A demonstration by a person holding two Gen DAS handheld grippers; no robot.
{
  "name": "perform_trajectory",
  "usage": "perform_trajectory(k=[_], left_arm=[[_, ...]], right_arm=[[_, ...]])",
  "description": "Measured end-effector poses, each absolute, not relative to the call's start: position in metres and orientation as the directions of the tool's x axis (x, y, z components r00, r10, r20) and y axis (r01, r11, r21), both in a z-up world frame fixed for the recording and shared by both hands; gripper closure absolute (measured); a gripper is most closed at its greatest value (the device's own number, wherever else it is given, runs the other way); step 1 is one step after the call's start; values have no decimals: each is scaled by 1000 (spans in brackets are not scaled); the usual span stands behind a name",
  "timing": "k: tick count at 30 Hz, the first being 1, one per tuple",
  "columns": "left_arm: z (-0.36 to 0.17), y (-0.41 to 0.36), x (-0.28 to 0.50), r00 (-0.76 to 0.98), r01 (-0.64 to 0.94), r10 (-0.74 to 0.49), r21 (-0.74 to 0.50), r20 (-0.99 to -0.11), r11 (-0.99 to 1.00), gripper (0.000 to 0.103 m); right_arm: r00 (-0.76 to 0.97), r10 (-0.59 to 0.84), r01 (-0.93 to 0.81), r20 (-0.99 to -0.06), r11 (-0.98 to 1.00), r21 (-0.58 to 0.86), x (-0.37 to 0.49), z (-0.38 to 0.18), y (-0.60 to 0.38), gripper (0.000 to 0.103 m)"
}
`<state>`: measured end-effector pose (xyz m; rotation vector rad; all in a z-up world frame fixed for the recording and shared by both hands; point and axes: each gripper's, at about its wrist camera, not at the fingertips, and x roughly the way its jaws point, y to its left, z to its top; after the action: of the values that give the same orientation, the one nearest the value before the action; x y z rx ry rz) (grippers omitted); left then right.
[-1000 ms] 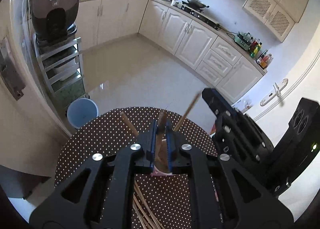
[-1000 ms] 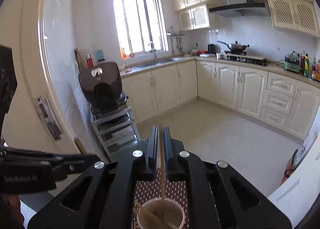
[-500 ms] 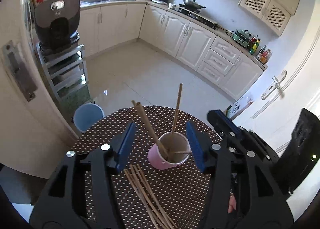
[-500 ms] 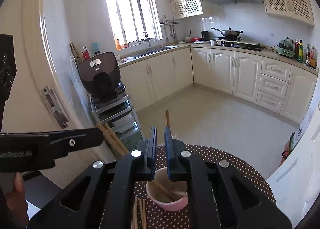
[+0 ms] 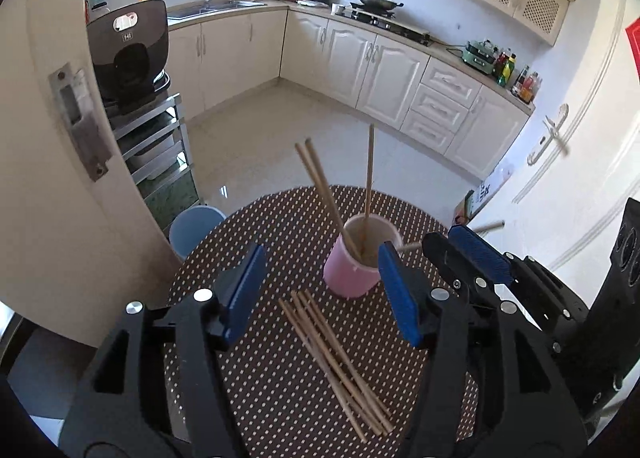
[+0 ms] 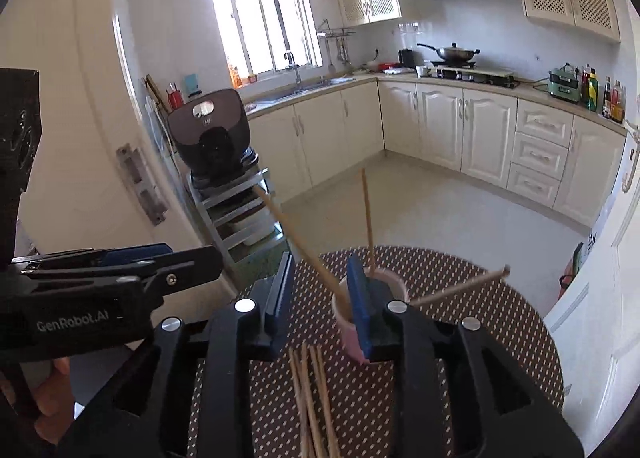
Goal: Organize utensils
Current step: 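Return the right tool to the chopsticks and grasp another stick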
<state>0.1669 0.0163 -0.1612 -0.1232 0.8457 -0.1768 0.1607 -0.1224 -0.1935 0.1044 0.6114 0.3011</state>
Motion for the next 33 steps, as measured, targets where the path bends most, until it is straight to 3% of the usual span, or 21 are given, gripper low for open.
perform_trajectory(k=[10, 20, 33], left_arm=[[-206, 33, 153, 578, 81, -213, -204, -788, 976, 42], [-305, 38, 168, 354, -34, -284, -316, -891, 948, 42], [-375, -4, 195, 217, -34, -222, -235, -951, 971, 42]], right_arm=[[715, 292, -225, -635, 956, 187, 140, -225, -109, 76], [576, 266, -177, -773, 964, 200, 148, -288, -124, 75], [451, 281, -155, -848, 960, 235, 166, -338, -146, 74]])
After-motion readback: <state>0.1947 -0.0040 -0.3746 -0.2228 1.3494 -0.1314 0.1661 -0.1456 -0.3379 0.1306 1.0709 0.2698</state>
